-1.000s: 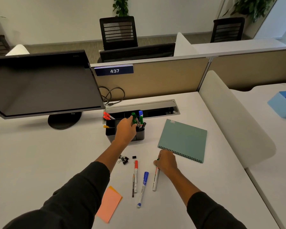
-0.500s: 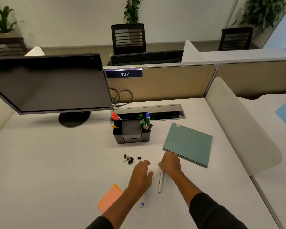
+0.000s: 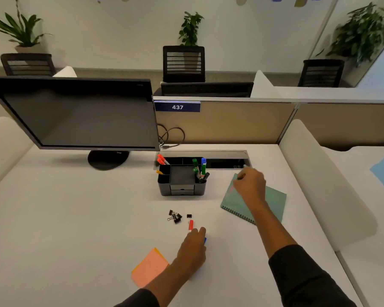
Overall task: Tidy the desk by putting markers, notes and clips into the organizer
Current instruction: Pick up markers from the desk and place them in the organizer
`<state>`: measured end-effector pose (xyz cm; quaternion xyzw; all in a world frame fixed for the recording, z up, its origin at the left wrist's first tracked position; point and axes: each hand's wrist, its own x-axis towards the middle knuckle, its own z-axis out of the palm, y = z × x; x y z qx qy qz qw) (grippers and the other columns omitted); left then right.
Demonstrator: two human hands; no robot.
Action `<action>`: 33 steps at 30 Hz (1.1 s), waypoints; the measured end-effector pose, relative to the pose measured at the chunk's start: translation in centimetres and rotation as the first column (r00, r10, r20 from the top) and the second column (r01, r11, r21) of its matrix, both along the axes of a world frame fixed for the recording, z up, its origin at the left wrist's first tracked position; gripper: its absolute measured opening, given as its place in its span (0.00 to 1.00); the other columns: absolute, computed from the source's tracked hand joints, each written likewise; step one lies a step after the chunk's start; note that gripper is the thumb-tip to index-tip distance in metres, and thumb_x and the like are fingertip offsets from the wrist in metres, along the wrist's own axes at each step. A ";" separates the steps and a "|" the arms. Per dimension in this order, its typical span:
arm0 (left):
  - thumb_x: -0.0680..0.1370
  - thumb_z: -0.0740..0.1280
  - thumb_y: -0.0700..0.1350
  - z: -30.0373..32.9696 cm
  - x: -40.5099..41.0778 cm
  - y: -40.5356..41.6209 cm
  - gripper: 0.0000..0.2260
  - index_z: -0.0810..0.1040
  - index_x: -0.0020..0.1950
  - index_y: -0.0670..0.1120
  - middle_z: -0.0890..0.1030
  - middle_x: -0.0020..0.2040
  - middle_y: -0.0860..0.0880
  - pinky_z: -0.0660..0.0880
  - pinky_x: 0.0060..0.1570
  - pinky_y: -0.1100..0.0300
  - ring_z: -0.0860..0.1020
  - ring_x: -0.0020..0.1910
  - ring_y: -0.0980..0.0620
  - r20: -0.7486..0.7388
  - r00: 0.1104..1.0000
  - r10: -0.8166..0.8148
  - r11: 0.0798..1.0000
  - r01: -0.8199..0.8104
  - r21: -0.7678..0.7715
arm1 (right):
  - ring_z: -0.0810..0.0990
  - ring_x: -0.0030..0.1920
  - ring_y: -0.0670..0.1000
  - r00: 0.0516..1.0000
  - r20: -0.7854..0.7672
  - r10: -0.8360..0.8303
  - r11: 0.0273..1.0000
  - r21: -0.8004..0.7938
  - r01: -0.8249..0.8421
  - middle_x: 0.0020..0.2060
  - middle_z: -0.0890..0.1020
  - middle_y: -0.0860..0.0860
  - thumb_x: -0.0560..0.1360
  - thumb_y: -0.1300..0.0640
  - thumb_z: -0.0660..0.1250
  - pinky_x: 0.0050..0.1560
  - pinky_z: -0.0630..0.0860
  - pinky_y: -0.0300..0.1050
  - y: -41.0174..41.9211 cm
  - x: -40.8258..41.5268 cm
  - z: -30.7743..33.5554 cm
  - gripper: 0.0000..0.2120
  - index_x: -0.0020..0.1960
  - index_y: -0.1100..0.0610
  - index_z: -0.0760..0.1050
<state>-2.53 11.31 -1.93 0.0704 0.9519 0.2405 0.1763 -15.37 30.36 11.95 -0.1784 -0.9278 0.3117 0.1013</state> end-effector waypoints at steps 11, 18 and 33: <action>0.80 0.62 0.38 0.6 0.2 0.1 0.16 0.70 0.68 0.45 0.79 0.56 0.44 0.79 0.54 0.53 0.79 0.53 0.46 -0.026 0.998 0.058 0.995 -0.056 0.081 | 0.82 0.36 0.46 0.924 -0.361 0.124 0.980 -0.101 -0.171 0.36 0.82 0.47 0.72 0.61 0.77 0.37 0.76 0.28 -4.0 -1.4 4.2 0.05 0.46 0.59 0.83; 0.79 0.66 0.40 1.6 -0.3 -0.2 0.21 0.69 0.72 0.51 0.79 0.60 0.45 0.78 0.57 0.56 0.80 0.56 0.47 -0.040 0.992 0.118 0.972 -0.107 0.209 | 0.82 0.38 0.48 0.948 -0.244 0.202 0.964 -0.122 -0.237 0.40 0.84 0.51 0.74 0.59 0.77 0.40 0.78 0.33 -6.6 -2.2 1.7 0.07 0.50 0.59 0.83; 0.79 0.70 0.45 4.8 -2.5 -3.5 0.16 0.76 0.67 0.51 0.78 0.52 0.56 0.73 0.48 0.73 0.77 0.47 0.58 -0.229 0.936 0.267 0.905 -0.162 0.395 | 0.84 0.46 0.52 0.943 -0.024 0.331 0.942 -0.057 -0.332 0.46 0.87 0.56 0.76 0.57 0.75 0.50 0.81 0.43 -9.0 -4.4 -3.7 0.09 0.53 0.61 0.86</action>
